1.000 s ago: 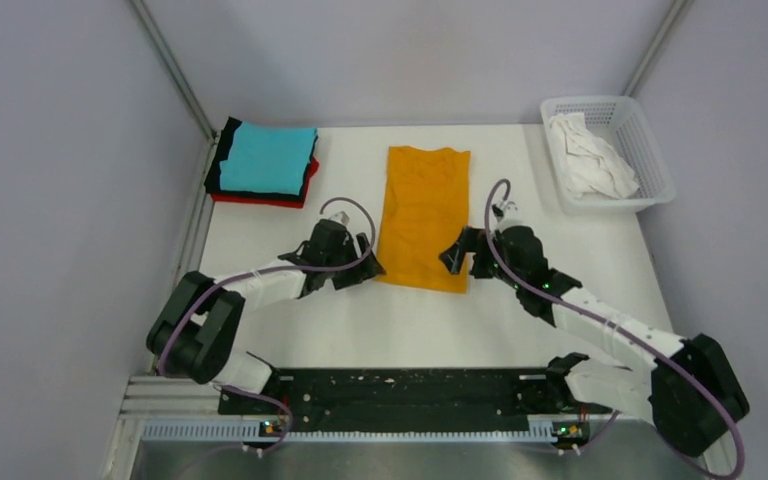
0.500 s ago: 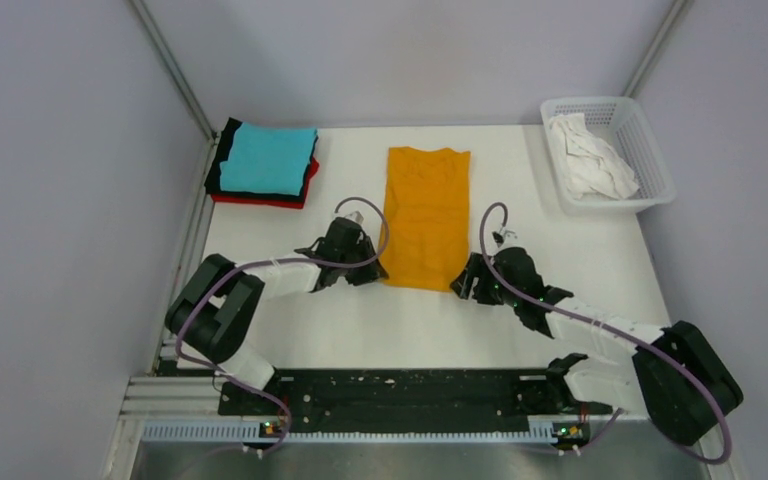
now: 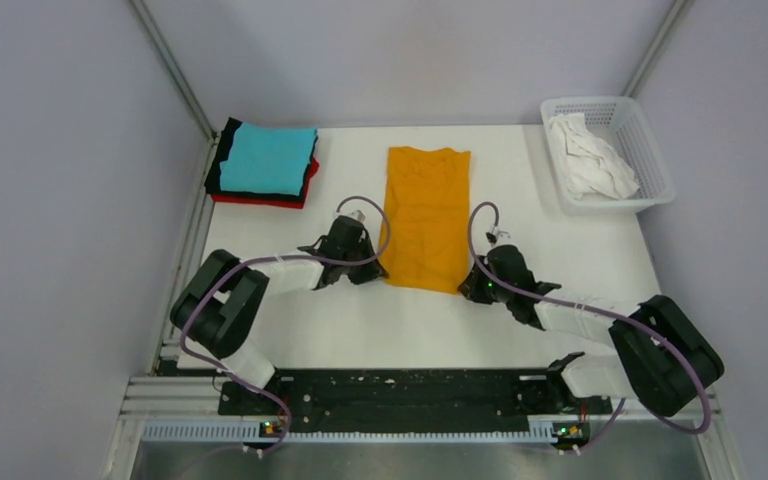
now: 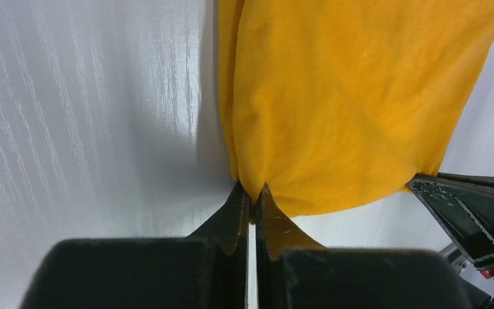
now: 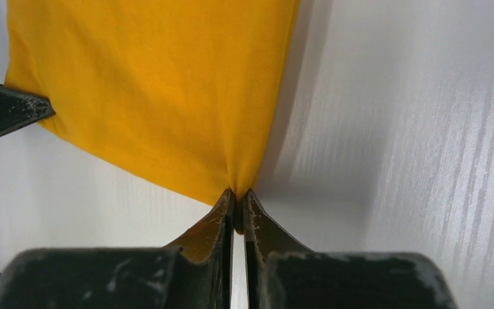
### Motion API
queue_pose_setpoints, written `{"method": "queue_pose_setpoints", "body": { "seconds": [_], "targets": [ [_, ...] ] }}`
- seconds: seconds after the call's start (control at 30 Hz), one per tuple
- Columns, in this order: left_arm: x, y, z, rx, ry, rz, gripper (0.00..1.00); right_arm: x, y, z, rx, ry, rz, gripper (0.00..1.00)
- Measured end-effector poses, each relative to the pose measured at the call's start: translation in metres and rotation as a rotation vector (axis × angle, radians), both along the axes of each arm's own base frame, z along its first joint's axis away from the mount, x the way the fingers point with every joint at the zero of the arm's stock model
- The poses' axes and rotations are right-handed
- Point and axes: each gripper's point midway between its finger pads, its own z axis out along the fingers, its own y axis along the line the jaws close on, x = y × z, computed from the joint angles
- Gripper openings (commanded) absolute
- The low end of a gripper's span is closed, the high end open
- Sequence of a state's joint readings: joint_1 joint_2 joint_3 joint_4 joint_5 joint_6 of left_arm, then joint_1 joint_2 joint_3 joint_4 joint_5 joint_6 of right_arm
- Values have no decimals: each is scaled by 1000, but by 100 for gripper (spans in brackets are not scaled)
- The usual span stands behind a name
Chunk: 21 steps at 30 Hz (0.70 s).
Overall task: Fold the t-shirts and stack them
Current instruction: Grab one side of the 2/3 rectangular tshirt with both arms
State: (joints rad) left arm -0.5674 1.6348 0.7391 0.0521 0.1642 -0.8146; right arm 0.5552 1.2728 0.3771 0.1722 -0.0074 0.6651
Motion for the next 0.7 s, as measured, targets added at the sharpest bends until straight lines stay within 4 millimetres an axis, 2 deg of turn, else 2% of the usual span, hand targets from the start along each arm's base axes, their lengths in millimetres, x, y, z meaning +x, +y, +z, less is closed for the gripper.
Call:
{"method": "queue_pose_setpoints", "body": {
  "seconds": [0.17,0.27,0.43,0.57,0.7],
  "targets": [
    [-1,0,0,1,-6,2,0,-5,4,-2,17,20,22,0],
    [-11,2,0,14,-15,5,0,-18,5,-1,40,23,40,0],
    [-62,7,-1,61,-7,-22,0,-60,12,3,58,71,128,0],
    [-118,16,2,92,9,-60,0,-105,18,19,107,108,219,0],
    [-147,27,17,82,-9,-67,0,-132,24,42,193,110,287,0]
  ]
}}
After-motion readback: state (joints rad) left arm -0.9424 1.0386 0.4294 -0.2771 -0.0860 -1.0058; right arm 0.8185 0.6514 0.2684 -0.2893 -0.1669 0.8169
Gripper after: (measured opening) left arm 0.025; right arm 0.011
